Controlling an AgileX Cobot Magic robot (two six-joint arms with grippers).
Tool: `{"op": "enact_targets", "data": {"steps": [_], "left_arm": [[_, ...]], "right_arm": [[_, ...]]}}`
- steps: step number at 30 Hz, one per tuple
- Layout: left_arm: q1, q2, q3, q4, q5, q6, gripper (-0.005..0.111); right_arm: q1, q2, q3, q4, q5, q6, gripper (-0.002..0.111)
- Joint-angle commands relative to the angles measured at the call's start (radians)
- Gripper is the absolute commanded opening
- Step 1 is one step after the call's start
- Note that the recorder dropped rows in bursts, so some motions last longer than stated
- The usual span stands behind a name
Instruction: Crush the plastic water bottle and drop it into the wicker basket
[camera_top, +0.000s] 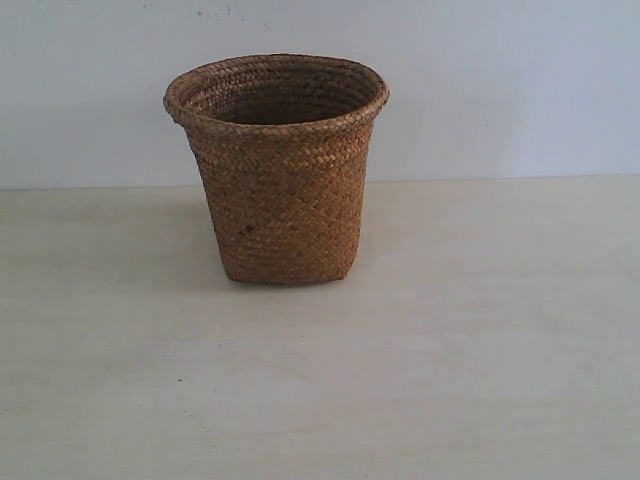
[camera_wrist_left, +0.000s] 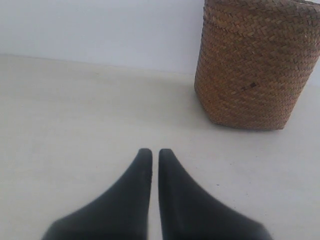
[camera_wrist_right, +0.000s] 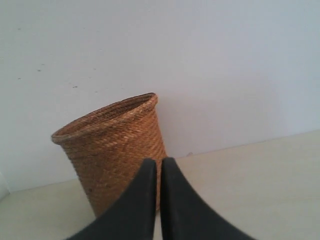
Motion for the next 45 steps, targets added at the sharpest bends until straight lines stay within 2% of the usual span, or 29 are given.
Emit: {"op": "enact_targets", "data": {"steps": [1, 4, 18, 20, 22, 23, 24, 25, 27, 28, 30, 37, 41, 45], "left_arm": [[0.003, -0.004, 0.004, 0.007, -0.013, -0.009, 0.004], [0.003, -0.004, 0.004, 0.007, -0.013, -0.009, 0.004], [0.003, -0.004, 0.004, 0.007, -0.013, -0.009, 0.004], [0.003, -0.004, 0.004, 0.007, -0.013, -0.009, 0.004], [0.003, -0.004, 0.004, 0.007, -0.013, -0.009, 0.004], [0.003, -0.004, 0.004, 0.007, -0.013, -0.009, 0.004], [0.003, -0.004, 0.004, 0.007, -0.013, -0.009, 0.004], [0.003, -0.004, 0.004, 0.007, -0.013, -0.009, 0.004], [0.003, -0.004, 0.004, 0.007, -0.013, -0.009, 0.004], [0.003, -0.004, 0.004, 0.007, -0.013, -0.009, 0.004], [0.003, -0.004, 0.004, 0.007, -0.013, -0.009, 0.004], [0.003, -0.004, 0.004, 0.007, -0.013, -0.009, 0.004], [0.003, -0.004, 0.004, 0.007, -0.013, -0.009, 0.004], [0.003, -0.004, 0.004, 0.007, -0.013, -0.009, 0.004]], "right_arm": [[-0.149, -0.005, 0.034, -0.010, -0.062, -0.009, 0.000], [-0.190, -0.005, 0.036, -0.010, -0.070, -0.009, 0.000], [-0.189, -0.005, 0.036, 0.035, -0.109, -0.010, 0.000], [-0.189, -0.005, 0.036, 0.291, -0.090, -0.154, 0.000], [-0.189, -0.005, 0.036, 0.705, -0.053, -0.582, 0.000], [-0.189, -0.005, 0.036, 0.886, -0.050, -0.728, 0.000], [-0.189, -0.005, 0.036, 1.122, -0.048, -1.040, 0.000], [-0.189, -0.005, 0.036, 1.347, -0.048, -1.243, 0.000], [-0.189, -0.005, 0.040, 1.653, -0.043, -1.663, 0.000], [-0.189, -0.005, 0.040, 1.749, -0.034, -1.805, 0.000], [-0.189, -0.005, 0.040, 1.792, 0.009, -1.940, 0.000], [-0.189, -0.005, 0.051, 1.759, 0.146, -1.953, 0.000], [-0.189, -0.005, 0.073, 1.740, 0.108, -1.953, 0.000], [-0.246, -0.005, 0.073, 1.738, 0.076, -1.953, 0.000]]}}
